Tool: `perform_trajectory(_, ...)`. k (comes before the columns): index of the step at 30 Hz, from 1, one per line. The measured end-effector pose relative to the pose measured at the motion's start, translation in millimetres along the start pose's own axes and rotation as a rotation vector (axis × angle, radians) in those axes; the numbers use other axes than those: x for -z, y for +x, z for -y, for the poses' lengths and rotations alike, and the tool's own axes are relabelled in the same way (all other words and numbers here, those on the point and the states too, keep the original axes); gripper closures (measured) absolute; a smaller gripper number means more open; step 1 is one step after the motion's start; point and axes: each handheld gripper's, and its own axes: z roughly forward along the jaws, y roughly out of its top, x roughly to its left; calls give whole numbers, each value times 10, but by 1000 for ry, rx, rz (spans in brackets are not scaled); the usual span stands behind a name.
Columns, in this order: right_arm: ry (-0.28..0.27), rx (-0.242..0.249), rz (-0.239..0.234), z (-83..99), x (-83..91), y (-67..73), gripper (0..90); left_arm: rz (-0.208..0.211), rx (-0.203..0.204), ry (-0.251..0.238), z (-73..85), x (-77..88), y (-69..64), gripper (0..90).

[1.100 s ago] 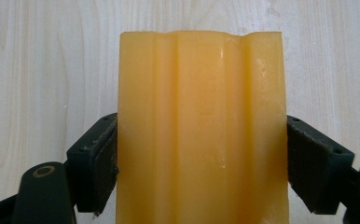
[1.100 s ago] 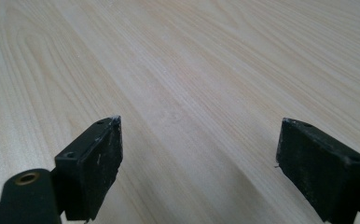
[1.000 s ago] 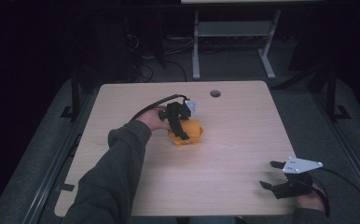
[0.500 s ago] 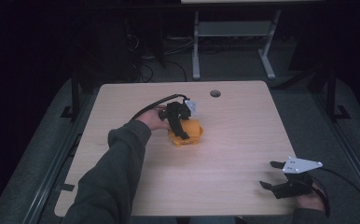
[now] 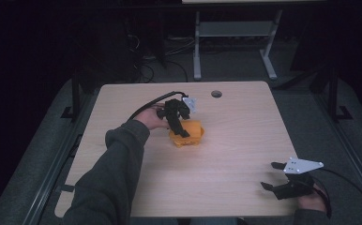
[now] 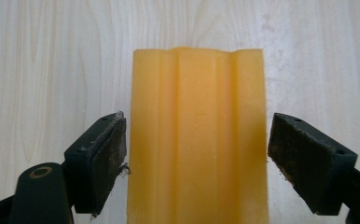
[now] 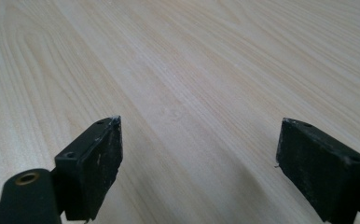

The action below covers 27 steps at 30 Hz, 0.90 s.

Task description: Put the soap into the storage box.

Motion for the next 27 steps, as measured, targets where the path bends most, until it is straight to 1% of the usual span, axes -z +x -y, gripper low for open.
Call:
perform_trajectory(1, 0, 1, -1, 1, -2, -2, 140, -9, 0, 0, -2, 27, -9, 192)
perform_trajectory(2, 4, -5, -1, 3, -3, 0, 140, -10, 1, -2, -2, 42, -15, 191)
perform_trajectory(5, 3, -4, -4, 5, -14, -7, 140, -20, -3, -9, 1, 108, -37, 192)
perform_trajectory(9, 1, -3, -4, 5, -14, -6, 140, -24, 12, -15, 22, 169, -56, 192)
perform_trajectory(12, -4, -10, -1, 7, -6, -9, 140, -31, 11, -14, 35, 208, -78, 192)
perform_trajectory(20, -10, -6, 5, 0, -8, -8, 140, -28, 30, -17, 68, 306, -139, 192)
perform_trajectory(23, -11, -7, 6, -1, -5, -8, 140, -29, 23, -15, 60, 332, -168, 202)
perform_trajectory(27, -13, -9, 6, 0, -2, -8, 140, -36, 26, -17, 61, 361, -192, 202)
